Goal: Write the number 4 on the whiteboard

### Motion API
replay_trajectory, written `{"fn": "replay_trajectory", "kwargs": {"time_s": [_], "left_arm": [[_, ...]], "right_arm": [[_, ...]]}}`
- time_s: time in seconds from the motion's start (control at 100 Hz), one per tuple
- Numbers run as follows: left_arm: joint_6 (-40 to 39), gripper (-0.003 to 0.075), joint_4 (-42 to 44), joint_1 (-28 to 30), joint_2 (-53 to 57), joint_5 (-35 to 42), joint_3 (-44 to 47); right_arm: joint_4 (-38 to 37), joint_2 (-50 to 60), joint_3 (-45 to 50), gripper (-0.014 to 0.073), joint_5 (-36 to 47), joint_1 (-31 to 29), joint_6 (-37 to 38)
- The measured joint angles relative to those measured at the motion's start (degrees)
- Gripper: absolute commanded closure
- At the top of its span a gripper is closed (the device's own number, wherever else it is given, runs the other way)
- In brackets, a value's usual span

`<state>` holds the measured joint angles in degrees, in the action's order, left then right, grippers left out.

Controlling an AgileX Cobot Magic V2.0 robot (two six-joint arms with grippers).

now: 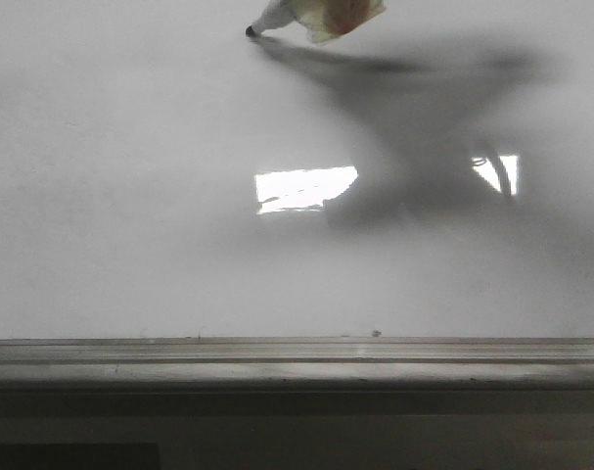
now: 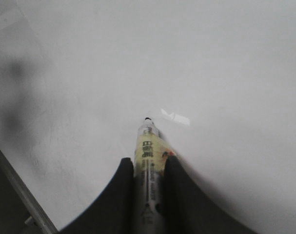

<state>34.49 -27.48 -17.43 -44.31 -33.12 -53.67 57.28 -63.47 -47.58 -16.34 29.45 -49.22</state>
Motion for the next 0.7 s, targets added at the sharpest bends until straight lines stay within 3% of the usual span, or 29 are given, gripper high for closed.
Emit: {"fn": "replay_trajectory", "kwargs": {"time_s": [0.56,0.7], "left_arm": [[0.0,0.0336,-0.4,0.0,0.0,0.3,0.0],[0.0,0.0336,-0.5,0.0,0.0,0.4,0.0]], "right_arm": [[1.0,-1.9,0.0,0.0654,-5.7,0.3,0.0],[-1.8,-1.9,0.0,0.0636,-5.8,0.3,3.4]]}}
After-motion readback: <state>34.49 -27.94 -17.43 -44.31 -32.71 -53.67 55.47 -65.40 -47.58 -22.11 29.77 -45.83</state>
